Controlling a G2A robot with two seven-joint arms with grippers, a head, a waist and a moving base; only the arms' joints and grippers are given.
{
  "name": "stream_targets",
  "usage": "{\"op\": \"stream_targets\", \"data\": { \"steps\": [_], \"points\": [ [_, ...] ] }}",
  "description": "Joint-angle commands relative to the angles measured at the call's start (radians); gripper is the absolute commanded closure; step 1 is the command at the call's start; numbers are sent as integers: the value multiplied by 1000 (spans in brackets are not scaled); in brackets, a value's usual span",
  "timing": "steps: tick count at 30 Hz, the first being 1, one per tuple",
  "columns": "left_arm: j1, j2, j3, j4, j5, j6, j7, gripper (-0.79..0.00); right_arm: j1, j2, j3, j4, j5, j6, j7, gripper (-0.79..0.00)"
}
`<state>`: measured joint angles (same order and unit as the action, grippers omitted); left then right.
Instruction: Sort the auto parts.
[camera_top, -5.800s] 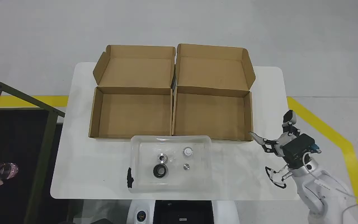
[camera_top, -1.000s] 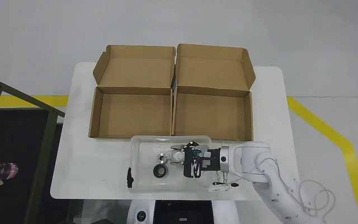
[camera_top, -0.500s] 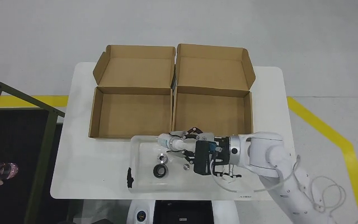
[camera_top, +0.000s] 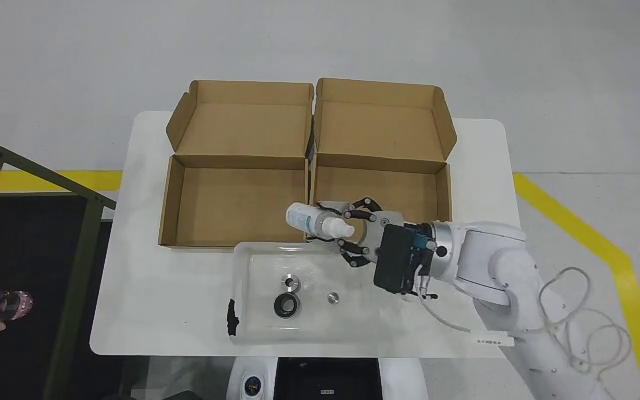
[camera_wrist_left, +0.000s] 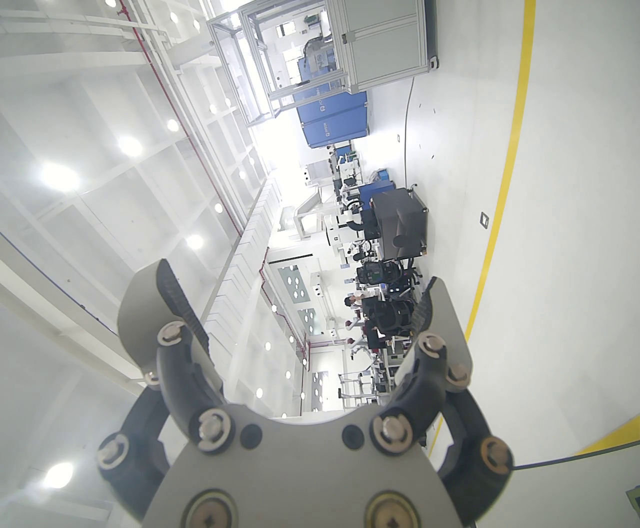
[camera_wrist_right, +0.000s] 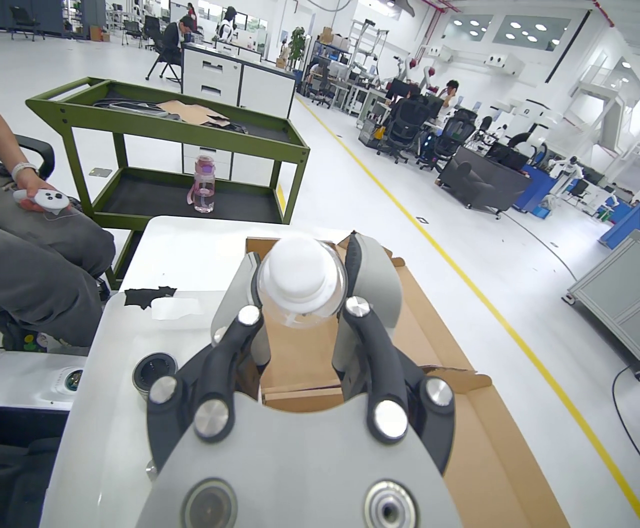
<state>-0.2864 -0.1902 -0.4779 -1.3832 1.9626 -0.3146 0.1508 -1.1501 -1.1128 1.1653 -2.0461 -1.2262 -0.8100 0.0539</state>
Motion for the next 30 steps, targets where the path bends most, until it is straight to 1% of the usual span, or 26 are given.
{"op": "stream_targets", "data": {
  "steps": [1, 8, 15, 20, 30],
  "points": [
    [0, 0, 0, 0, 0, 0, 0, -785, 3, 0, 3, 9, 3, 6, -13, 0],
    [0, 0, 0, 0, 0, 0, 0, -785, 21, -4, -2, 69, 34, 30, -34, 0],
    [0, 0, 0, 0, 0, 0, 0, -785, 46, -7, -9, 137, 50, 44, -11, 0],
    [0, 0, 0, 0, 0, 0, 0, -785, 61, -7, -11, 174, 50, 48, 27, 0],
    [0, 0, 0, 0, 0, 0, 0, -785, 105, -2, 12, 275, 84, 53, 160, 0]
  ]
}}
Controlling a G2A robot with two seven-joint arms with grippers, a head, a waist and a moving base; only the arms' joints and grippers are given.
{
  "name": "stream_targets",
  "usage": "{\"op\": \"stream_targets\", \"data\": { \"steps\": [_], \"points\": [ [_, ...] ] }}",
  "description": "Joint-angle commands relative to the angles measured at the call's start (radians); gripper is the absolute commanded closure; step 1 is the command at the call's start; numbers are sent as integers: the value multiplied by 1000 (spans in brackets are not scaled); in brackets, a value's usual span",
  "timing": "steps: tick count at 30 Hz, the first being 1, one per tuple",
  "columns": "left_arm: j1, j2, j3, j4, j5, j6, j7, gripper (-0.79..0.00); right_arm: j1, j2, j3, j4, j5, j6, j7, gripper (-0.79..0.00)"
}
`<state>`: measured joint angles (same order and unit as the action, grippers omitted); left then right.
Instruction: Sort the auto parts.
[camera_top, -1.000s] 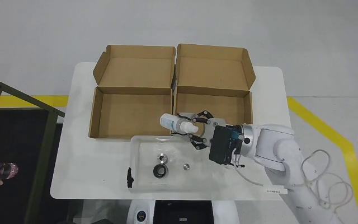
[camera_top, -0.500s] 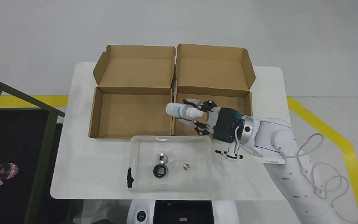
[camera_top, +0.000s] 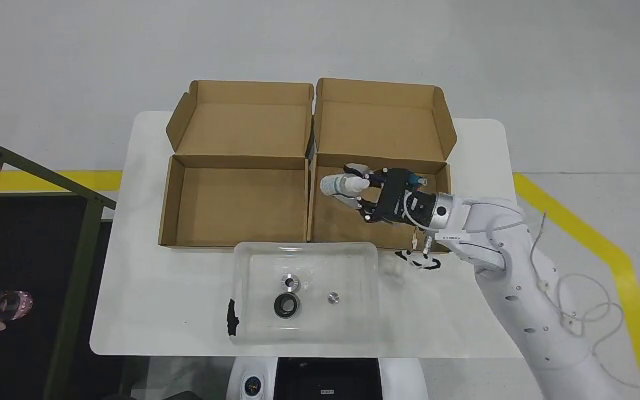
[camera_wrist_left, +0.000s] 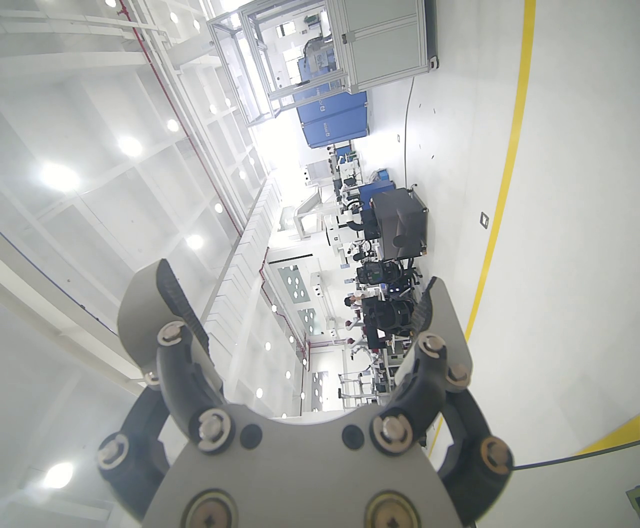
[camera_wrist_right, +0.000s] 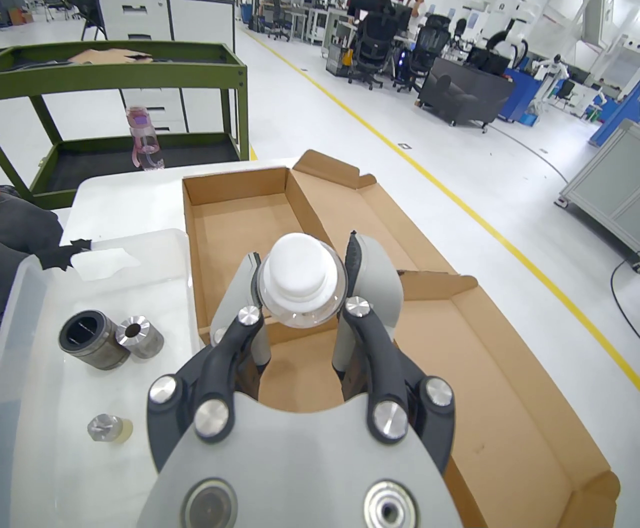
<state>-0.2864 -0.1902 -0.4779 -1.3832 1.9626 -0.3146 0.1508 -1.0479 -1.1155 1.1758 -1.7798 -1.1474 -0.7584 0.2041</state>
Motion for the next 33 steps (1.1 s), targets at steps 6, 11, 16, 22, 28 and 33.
{"op": "stream_targets", "data": {
  "steps": [6, 11, 16, 22, 28, 33],
  "points": [
    [0, 0, 0, 0, 0, 0, 0, -785, 37, -1, -3, 97, 46, -2, 60, 0],
    [0, 0, 0, 0, 0, 0, 0, -785, 74, -6, -33, 166, 69, -4, 84, 0],
    [0, 0, 0, 0, 0, 0, 0, -785, 116, -16, -80, 218, 68, 4, 107, 0],
    [0, 0, 0, 0, 0, 0, 0, -785, 175, -32, -143, 283, 39, 26, 123, 0],
    [0, 0, 0, 0, 0, 0, 0, -785, 231, -51, -207, 349, 7, 52, 141, 0],
    [0, 0, 0, 0, 0, 0, 0, -785, 265, -65, -243, 412, 0, 67, 137, -22]
  ]
}}
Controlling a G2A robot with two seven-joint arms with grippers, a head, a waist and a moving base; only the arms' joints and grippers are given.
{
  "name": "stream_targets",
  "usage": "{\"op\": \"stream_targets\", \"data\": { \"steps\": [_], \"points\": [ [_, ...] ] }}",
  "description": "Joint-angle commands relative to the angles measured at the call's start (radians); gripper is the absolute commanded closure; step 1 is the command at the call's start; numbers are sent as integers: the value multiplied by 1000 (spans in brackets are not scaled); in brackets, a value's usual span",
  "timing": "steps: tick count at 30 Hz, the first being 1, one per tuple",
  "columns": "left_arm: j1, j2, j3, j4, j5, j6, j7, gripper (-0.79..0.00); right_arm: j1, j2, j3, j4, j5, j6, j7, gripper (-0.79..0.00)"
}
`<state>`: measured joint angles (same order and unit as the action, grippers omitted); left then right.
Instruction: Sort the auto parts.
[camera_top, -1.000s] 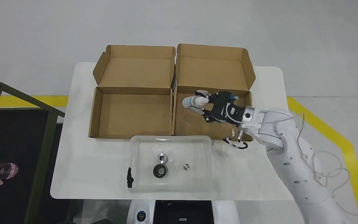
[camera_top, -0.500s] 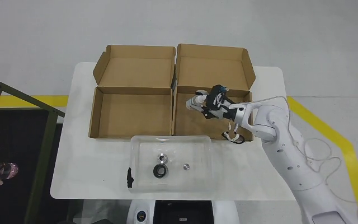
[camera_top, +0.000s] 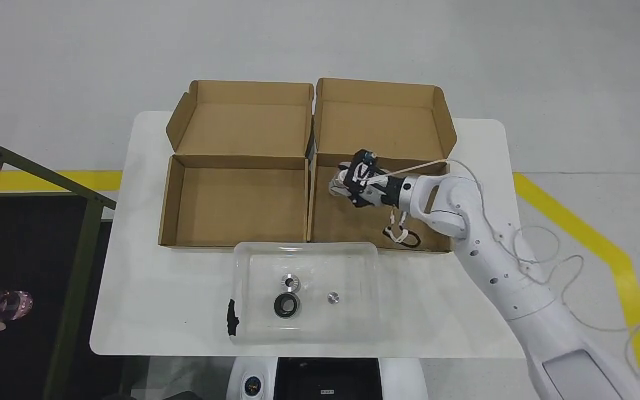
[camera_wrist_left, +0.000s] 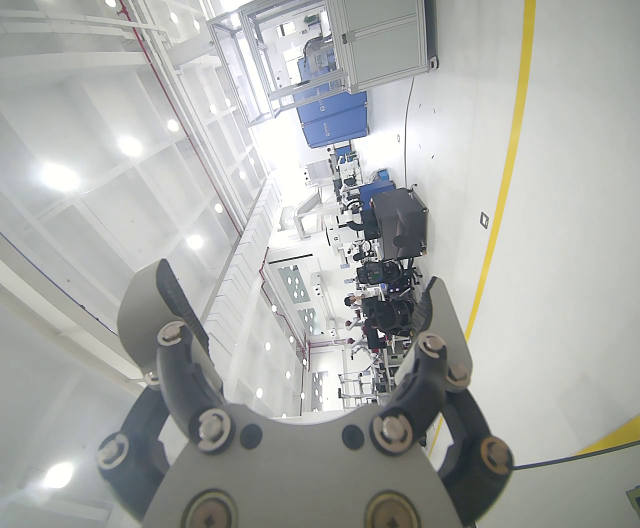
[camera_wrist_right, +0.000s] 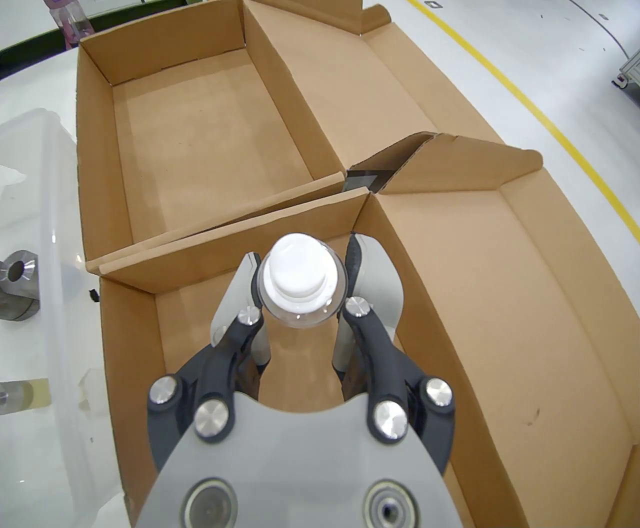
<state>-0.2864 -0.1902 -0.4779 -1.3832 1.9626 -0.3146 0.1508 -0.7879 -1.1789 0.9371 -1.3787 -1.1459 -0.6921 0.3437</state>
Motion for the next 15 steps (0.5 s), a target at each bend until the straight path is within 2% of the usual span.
{"op": "stream_targets", "data": {
  "steps": [1, 7, 11, 15],
  "points": [
    [0, 0, 0, 0, 0, 0, 0, -785, 11, -4, -10, 21, -6, 1, -1, -37],
    [0, 0, 0, 0, 0, 0, 0, -785, 26, -13, -30, 58, -19, 9, -9, -83],
    [0, 0, 0, 0, 0, 0, 0, -785, 36, -19, -43, 77, -28, 10, -12, -302],
    [0, 0, 0, 0, 0, 0, 0, -785, 40, -22, -49, 78, -29, 6, -17, -413]
  ]
}}
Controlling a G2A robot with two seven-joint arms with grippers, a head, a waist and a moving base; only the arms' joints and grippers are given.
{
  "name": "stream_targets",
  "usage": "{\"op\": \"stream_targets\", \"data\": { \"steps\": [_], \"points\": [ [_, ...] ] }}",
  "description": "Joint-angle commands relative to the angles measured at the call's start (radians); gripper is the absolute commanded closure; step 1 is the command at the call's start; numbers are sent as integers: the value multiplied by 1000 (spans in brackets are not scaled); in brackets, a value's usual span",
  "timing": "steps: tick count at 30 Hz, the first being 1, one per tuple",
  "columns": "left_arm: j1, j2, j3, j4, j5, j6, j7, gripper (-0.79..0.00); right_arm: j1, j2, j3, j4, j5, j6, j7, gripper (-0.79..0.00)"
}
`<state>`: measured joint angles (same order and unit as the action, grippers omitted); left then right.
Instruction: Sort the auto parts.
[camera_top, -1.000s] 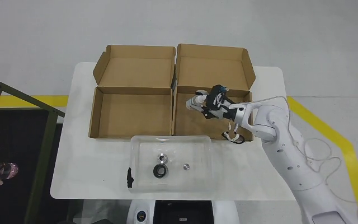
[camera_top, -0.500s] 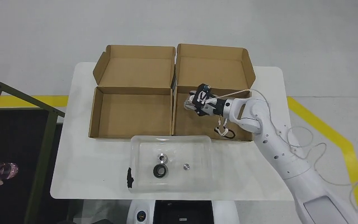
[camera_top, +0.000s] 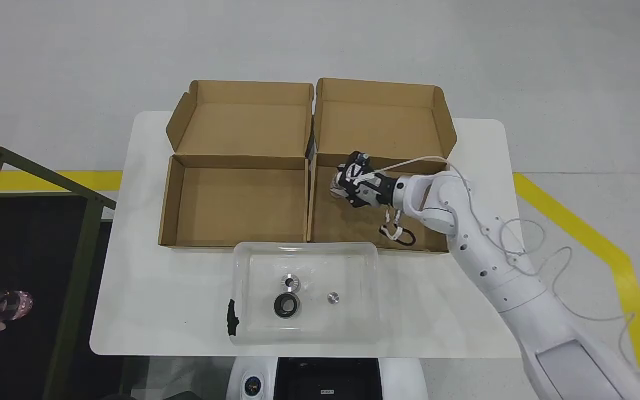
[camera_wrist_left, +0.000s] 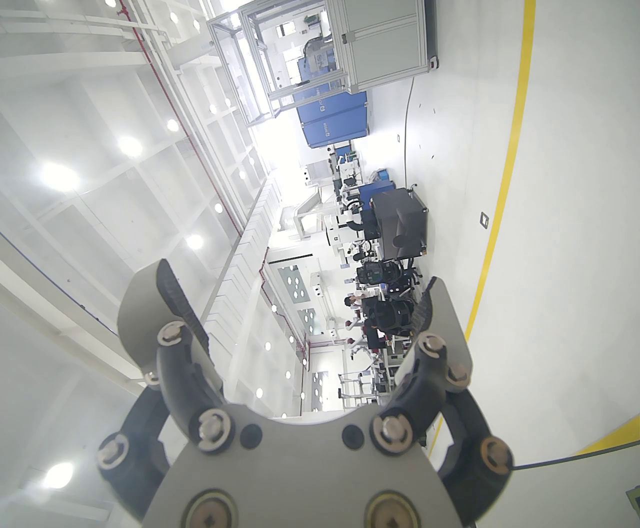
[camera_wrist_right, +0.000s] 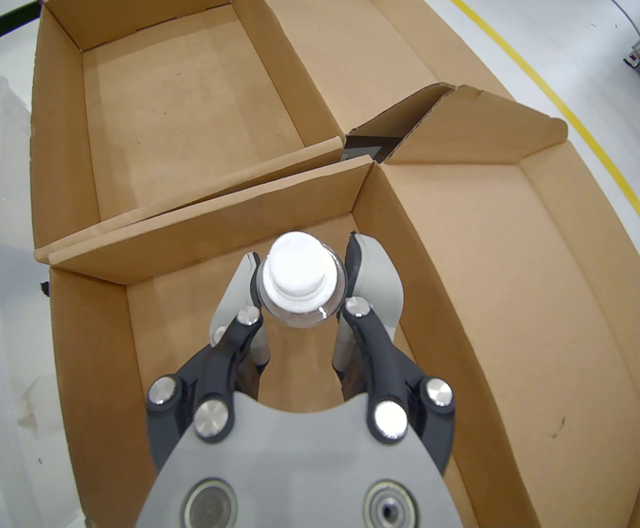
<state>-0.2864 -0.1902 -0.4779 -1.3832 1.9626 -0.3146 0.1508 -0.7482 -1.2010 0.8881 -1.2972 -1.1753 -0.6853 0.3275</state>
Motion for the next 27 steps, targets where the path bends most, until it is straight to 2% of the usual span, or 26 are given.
{"op": "stream_targets", "data": {
  "steps": [1, 3, 6, 10, 14, 27],
  "points": [
    [0, 0, 0, 0, 0, 0, 0, -785, -2, 0, 3, -9, 3, -3, -4, -446],
    [0, 0, 0, 0, 0, 0, 0, -785, -7, 2, 14, -28, 6, -7, -11, -514],
    [0, 0, 0, 0, 0, 0, 0, -785, -25, 11, 46, -76, 10, -15, -25, -570],
    [0, 0, 0, 0, 0, 0, 0, -785, -70, 29, 104, -176, 6, -25, -22, -711],
    [0, 0, 0, 0, 0, 0, 0, -785, -126, 47, 160, -277, 13, -47, -1, -773],
    [0, 0, 0, 0, 0, 0, 0, -785, -293, 77, 211, -528, 38, -107, 71, -785]
  ]
}}
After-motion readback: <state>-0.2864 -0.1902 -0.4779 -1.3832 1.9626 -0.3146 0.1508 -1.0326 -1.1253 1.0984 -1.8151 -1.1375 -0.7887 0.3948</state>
